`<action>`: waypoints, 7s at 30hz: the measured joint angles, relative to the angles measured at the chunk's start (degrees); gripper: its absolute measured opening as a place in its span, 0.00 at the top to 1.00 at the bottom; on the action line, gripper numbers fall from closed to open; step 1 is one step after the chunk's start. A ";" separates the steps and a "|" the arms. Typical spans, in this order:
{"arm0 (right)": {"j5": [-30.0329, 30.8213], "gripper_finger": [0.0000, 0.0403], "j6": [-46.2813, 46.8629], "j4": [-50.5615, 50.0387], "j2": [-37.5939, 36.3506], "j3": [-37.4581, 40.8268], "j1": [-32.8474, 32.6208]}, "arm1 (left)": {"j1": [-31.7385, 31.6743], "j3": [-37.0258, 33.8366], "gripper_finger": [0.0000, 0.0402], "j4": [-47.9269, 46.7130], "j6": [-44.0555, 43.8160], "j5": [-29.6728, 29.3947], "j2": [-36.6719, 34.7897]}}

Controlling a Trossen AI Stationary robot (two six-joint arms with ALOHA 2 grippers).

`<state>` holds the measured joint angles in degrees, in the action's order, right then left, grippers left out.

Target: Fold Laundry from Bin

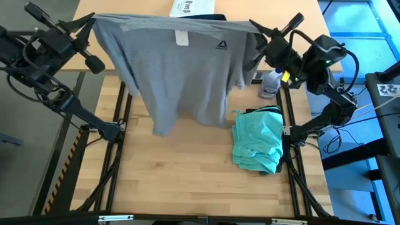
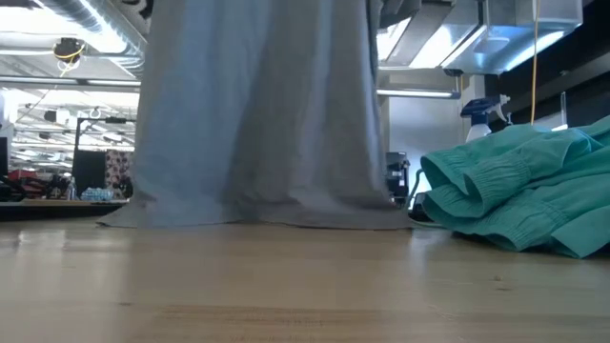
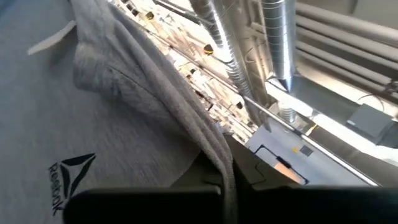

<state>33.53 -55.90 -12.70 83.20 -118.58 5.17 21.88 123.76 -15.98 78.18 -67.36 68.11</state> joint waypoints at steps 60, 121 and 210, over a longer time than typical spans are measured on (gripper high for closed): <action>7.44 1.00 38.45 -29.34 -1.40 23.04 -28.68 | 21.69 -22.65 1.00 -53.25 -66.43 9.45 5.14; -22.22 0.49 65.53 0.22 10.96 54.50 -3.58 | 39.03 -76.23 0.80 -55.08 -157.19 4.67 -5.83; -15.31 0.84 57.20 -27.69 17.25 42.13 18.82 | -20.00 -105.72 0.86 2.73 -108.02 40.75 -24.93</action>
<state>18.22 1.29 -40.39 100.44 -76.45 23.99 1.88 18.04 -13.26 -29.85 -26.62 43.18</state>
